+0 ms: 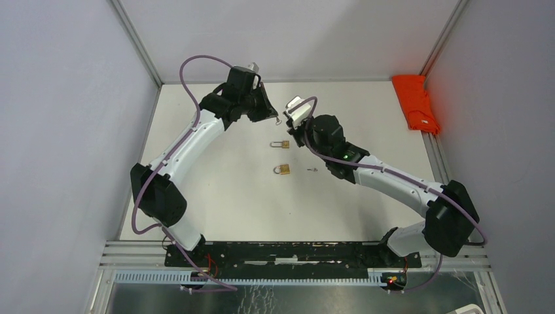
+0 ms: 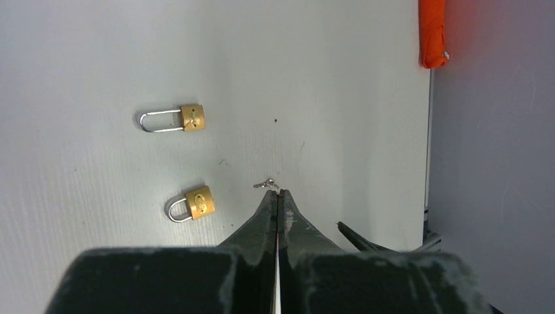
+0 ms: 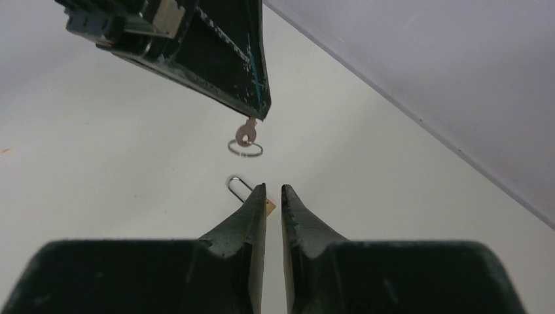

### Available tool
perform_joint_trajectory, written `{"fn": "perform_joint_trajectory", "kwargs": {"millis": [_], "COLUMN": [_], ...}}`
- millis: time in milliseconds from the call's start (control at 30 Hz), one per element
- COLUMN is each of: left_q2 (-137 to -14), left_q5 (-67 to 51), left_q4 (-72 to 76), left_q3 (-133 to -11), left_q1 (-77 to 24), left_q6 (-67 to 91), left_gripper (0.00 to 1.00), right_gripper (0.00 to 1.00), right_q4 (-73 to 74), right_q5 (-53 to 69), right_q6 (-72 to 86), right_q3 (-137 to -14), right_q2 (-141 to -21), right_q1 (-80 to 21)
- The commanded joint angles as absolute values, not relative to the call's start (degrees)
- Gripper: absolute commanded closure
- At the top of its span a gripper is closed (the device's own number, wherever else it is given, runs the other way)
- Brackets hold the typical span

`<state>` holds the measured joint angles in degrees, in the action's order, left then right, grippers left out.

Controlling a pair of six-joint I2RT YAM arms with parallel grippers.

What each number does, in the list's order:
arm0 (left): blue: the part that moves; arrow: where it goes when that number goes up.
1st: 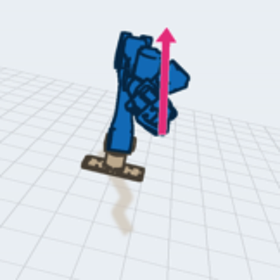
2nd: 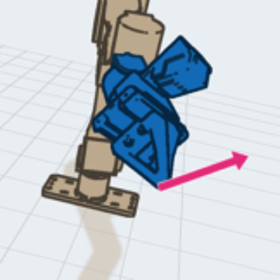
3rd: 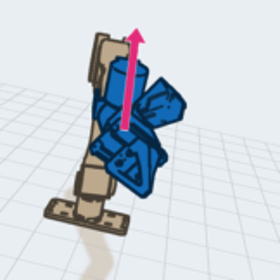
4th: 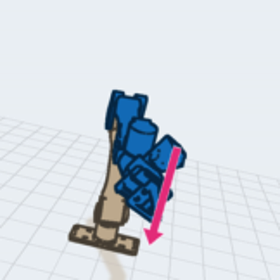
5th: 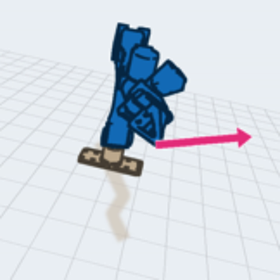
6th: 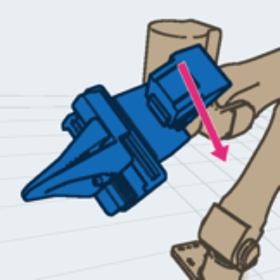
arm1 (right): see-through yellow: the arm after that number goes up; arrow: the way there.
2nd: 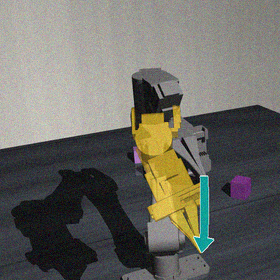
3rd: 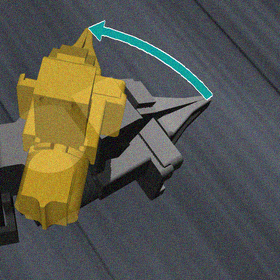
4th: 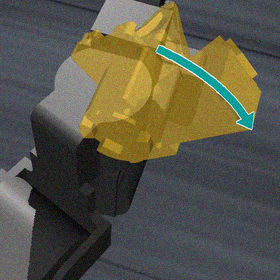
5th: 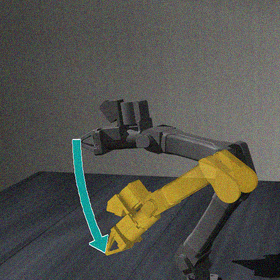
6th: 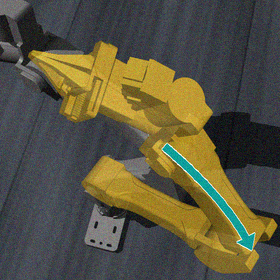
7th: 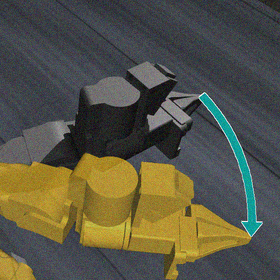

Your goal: Unlock with the key

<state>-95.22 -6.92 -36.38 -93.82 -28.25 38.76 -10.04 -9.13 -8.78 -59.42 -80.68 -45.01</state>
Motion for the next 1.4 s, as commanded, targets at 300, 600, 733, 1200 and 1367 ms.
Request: {"fn": "perform_joint_trajectory", "kwargs": {"millis": [300, 600, 733, 1200, 1367], "left_q2": [-95.69, -95.16, -94.93, -93.93, -94.30], "left_q5": [-9.38, -10.10, -10.30, -11.04, -10.68], "left_q4": [-36.06, -35.74, -35.76, -34.61, -34.44], "left_q3": [-94.86, -94.68, -94.42, -92.06, -92.57], "left_q1": [-28.39, -28.35, -28.34, -28.32, -28.31], "left_q6": [42.01, 42.19, 42.19, 42.27, 42.19], "left_gripper": [0.98, 0.98, 0.98, 0.98, 0.98], "right_gripper": [0.80, 0.82, 0.83, 0.84, 0.83], "right_q4": [-16.72, -19.44, -20.43, -22.68, -23.23], "right_q5": [-7.32, -9.10, -10.64, -13.91, -12.59], "right_q6": [-8.62, -8.47, -8.03, -9.58, -8.14], "right_q3": [-61.15, -61.23, -61.72, -61.24, -59.91], "right_q2": [-81.94, -84.82, -86.09, -86.41, -85.99], "right_q1": [-48.38, -48.61, -48.67, -48.69, -48.82]}}
